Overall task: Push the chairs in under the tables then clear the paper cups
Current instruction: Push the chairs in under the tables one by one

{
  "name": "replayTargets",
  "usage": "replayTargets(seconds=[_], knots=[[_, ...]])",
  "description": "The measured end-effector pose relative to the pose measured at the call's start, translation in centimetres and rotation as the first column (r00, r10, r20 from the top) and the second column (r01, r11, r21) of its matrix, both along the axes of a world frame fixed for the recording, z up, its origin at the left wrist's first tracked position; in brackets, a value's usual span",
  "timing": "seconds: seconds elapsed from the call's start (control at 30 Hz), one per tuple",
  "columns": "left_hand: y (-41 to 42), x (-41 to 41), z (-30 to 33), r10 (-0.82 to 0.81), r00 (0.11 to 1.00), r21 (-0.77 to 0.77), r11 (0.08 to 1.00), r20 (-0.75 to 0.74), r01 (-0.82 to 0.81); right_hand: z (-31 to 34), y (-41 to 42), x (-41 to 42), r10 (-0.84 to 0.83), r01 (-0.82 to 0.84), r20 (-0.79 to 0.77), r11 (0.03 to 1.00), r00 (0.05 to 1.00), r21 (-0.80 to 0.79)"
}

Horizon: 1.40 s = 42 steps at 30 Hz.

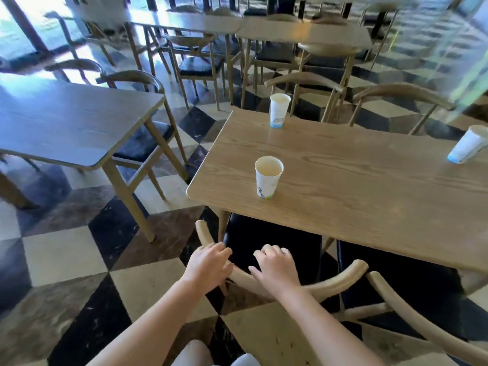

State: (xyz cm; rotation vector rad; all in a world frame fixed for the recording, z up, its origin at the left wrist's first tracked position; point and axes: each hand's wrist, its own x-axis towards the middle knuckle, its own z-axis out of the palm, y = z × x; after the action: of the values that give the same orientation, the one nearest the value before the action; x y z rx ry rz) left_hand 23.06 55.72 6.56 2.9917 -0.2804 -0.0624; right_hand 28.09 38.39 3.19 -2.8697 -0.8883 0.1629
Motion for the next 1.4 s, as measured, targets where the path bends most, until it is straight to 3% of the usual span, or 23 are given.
replayTargets(seconds=[0.13,0.3,0.57,0.9,1.4], knots=[[4.2,0.3,0.5,0.157,0.988,-0.061,0.986,0.016,-0.156,1.3,5.0,1.1,0.084,-0.086,0.055,0.996,0.995,0.032],[10.3,1.7,0.7,0.214,0.974,-0.083,0.975,0.073,-0.208,2.2,10.8,3.1,0.109,-0.112,0.060,0.992,0.992,0.055],[22.3,4.0,0.6,0.211,0.973,-0.135,0.971,0.092,-0.197,2.8,22.5,5.3,0.007,-0.011,0.058,0.998,0.998,0.069],[36.3,9.7,1.8,0.141,0.986,-0.072,0.988,0.088,-0.135,3.6,35.2,9.5,-0.088,0.086,0.034,0.995,0.996,0.050],[45.9,31.5,1.5,0.105,0.985,-0.074,0.993,0.140,-0.096,3.3,45.4,31.8,-0.099,0.086,0.093,0.988,0.991,0.127]])
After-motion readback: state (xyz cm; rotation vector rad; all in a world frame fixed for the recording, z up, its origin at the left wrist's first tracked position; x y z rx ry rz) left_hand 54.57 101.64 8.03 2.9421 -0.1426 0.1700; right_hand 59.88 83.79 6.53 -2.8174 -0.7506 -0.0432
